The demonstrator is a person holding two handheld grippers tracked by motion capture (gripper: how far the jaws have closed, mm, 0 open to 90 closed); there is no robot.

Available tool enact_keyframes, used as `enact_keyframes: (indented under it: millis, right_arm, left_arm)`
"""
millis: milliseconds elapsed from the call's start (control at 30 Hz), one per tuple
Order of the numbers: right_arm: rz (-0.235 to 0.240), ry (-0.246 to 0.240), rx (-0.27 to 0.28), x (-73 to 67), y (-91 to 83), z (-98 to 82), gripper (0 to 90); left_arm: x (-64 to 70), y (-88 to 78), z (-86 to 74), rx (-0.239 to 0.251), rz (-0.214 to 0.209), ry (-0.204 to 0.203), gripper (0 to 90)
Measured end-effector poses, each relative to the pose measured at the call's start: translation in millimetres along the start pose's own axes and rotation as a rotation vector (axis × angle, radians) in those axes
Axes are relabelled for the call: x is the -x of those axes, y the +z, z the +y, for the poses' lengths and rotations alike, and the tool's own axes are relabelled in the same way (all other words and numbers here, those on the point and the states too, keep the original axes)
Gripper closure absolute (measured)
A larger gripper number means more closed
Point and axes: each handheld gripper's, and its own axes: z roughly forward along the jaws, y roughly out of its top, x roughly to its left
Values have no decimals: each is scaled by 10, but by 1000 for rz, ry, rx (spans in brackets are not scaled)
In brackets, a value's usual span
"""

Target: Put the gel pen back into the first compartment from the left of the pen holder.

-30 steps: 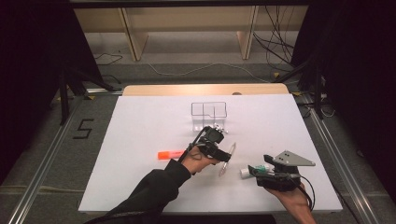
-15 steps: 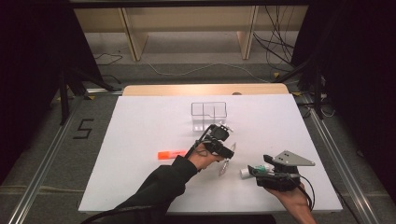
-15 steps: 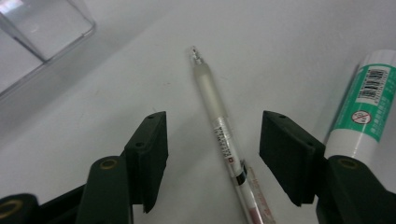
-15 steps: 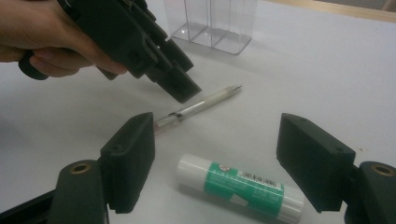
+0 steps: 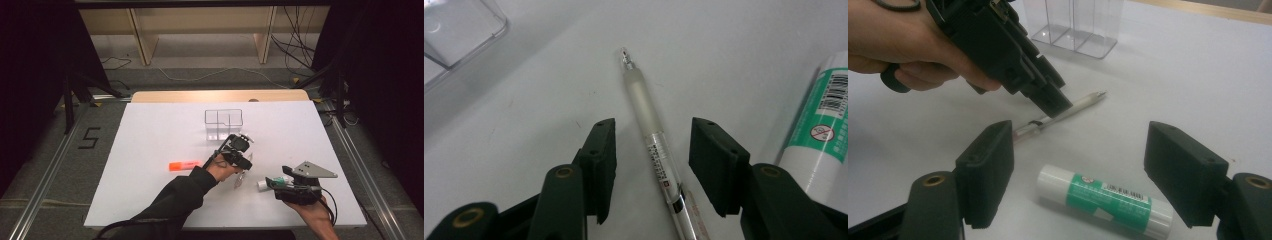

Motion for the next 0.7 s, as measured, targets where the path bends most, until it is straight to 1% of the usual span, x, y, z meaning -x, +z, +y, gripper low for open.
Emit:
enact_keyframes:
  millis: [33,100,200,267,433,533,600,700]
  right_arm:
    - [-2,0,-1,-3,-2,0,289]
    - [-1,0,-4,-5,-5,2,289]
    - [-1,-1,-2,-5,-4,2,290]
    - [0,1,-2,-7,-1,1,290]
    - [0,-1,-5,-8,-3,1,290]
    - [0,0,-4,-8,-4,2,289]
    - [-1,0,-4,-8,-4,2,289]
    - [0,-4,-4,-9,-1,2,289]
  left_arm:
    - [-5,8,-1,-2,-6,-6,541]
    - [-2,21,-6,-9,-5,-1,555]
    - [24,35,-13,-15,3,8,569]
    - [38,34,-6,-12,5,4,582]
    - [57,67,7,-34,22,21,609]
    - [58,74,12,-45,21,21,626]
    - [65,84,18,-47,21,14,627]
    - [72,96,22,-56,22,16,629]
